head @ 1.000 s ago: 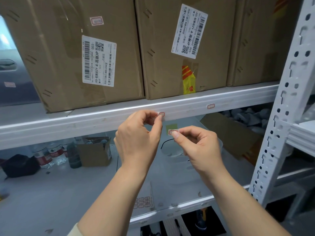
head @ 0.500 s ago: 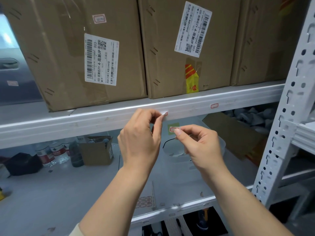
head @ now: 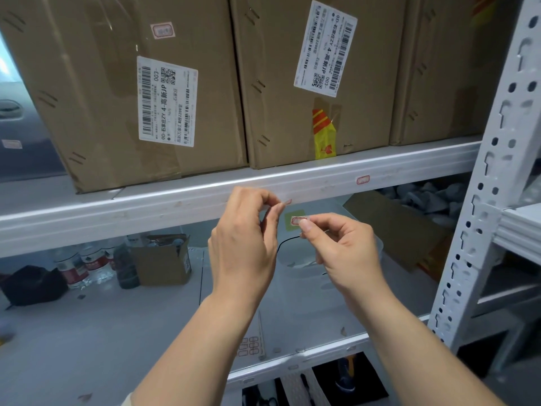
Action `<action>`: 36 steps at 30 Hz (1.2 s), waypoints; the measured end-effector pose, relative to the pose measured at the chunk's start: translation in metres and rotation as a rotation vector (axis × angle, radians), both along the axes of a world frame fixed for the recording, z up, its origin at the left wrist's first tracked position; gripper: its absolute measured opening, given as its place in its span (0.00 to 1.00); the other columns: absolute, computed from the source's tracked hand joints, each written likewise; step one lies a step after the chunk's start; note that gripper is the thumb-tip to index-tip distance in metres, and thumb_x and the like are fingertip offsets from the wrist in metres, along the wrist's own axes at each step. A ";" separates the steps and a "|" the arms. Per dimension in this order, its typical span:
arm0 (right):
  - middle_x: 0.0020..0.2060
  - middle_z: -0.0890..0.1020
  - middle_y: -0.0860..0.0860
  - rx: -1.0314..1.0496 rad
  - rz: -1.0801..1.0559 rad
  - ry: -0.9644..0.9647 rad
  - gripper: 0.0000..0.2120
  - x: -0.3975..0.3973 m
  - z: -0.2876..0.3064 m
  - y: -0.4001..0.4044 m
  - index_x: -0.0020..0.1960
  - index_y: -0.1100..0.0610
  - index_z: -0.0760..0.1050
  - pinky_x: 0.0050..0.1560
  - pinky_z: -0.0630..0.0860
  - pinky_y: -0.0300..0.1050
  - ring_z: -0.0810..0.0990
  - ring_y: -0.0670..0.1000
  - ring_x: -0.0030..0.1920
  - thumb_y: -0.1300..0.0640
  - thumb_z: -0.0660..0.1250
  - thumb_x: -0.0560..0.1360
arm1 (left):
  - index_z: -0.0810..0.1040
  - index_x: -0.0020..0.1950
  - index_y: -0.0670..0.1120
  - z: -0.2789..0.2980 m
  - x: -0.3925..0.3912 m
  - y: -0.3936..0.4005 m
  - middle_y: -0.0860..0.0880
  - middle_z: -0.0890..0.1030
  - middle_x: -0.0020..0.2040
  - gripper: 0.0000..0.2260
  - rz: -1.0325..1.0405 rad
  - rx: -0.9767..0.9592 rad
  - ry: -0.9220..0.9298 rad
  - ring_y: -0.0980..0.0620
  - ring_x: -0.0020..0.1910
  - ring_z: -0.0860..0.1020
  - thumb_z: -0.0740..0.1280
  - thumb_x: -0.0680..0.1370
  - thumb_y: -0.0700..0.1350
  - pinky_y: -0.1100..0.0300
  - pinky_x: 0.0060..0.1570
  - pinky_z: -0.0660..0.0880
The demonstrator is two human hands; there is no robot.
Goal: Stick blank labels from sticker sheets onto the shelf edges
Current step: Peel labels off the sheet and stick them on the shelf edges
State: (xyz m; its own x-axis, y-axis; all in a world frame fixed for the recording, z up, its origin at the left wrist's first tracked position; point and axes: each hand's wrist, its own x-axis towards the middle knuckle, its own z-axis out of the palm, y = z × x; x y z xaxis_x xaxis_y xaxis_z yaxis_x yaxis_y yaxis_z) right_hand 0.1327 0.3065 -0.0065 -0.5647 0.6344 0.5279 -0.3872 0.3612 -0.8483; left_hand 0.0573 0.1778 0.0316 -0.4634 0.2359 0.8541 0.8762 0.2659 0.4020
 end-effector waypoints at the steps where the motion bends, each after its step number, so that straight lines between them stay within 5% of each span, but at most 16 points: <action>1: 0.36 0.87 0.53 -0.004 0.003 0.001 0.03 0.001 0.000 0.000 0.46 0.52 0.87 0.34 0.74 0.47 0.74 0.50 0.30 0.55 0.75 0.76 | 0.80 0.48 0.47 0.000 0.000 0.000 0.53 0.79 0.46 0.03 -0.035 0.014 -0.028 0.53 0.34 0.77 0.70 0.81 0.45 0.49 0.34 0.76; 5: 0.37 0.87 0.54 -0.012 0.011 0.035 0.03 0.005 0.004 -0.004 0.45 0.52 0.87 0.35 0.75 0.44 0.77 0.49 0.32 0.57 0.75 0.76 | 0.79 0.47 0.52 -0.002 0.000 -0.004 0.55 0.81 0.45 0.03 -0.145 0.064 -0.182 0.49 0.31 0.80 0.70 0.81 0.46 0.48 0.35 0.77; 9: 0.35 0.86 0.56 0.061 -0.016 0.063 0.03 0.008 0.009 -0.010 0.44 0.51 0.87 0.33 0.77 0.55 0.78 0.62 0.32 0.56 0.75 0.76 | 0.80 0.47 0.54 -0.005 0.001 -0.009 0.51 0.83 0.42 0.05 -0.250 0.079 -0.335 0.54 0.29 0.80 0.68 0.83 0.47 0.48 0.35 0.80; 13: 0.35 0.88 0.52 0.096 -0.038 0.075 0.03 0.008 0.015 -0.015 0.44 0.48 0.87 0.39 0.82 0.62 0.83 0.65 0.38 0.55 0.75 0.76 | 0.81 0.48 0.53 -0.006 0.005 -0.012 0.52 0.84 0.46 0.07 -0.316 0.086 -0.385 0.55 0.30 0.80 0.64 0.82 0.50 0.54 0.33 0.79; 17: 0.37 0.88 0.51 0.102 -0.055 0.076 0.06 0.006 0.016 -0.017 0.44 0.44 0.86 0.42 0.81 0.65 0.84 0.66 0.40 0.55 0.75 0.76 | 0.81 0.47 0.54 -0.006 0.008 -0.015 0.55 0.83 0.44 0.05 -0.319 0.090 -0.368 0.45 0.31 0.80 0.66 0.79 0.51 0.45 0.36 0.79; 23: 0.38 0.89 0.50 0.107 -0.048 0.062 0.05 0.007 0.016 -0.019 0.45 0.45 0.86 0.43 0.82 0.65 0.85 0.66 0.41 0.55 0.75 0.76 | 0.81 0.45 0.53 -0.005 0.010 -0.017 0.55 0.83 0.43 0.05 -0.272 0.061 -0.245 0.53 0.28 0.75 0.74 0.78 0.45 0.66 0.31 0.69; 31: 0.37 0.88 0.43 0.142 -0.069 0.021 0.05 0.010 0.018 -0.020 0.45 0.43 0.86 0.43 0.83 0.58 0.85 0.59 0.39 0.54 0.76 0.74 | 0.78 0.45 0.56 -0.009 0.005 -0.016 0.59 0.80 0.42 0.07 -0.252 0.036 -0.195 0.49 0.29 0.78 0.72 0.79 0.45 0.58 0.32 0.73; 36: 0.31 0.83 0.34 0.227 -0.137 -0.054 0.03 0.014 0.017 -0.016 0.43 0.41 0.85 0.31 0.71 0.36 0.73 0.44 0.27 0.49 0.76 0.73 | 0.76 0.45 0.58 -0.009 0.003 -0.018 0.60 0.79 0.43 0.08 -0.237 -0.006 -0.159 0.49 0.30 0.79 0.71 0.80 0.46 0.60 0.32 0.73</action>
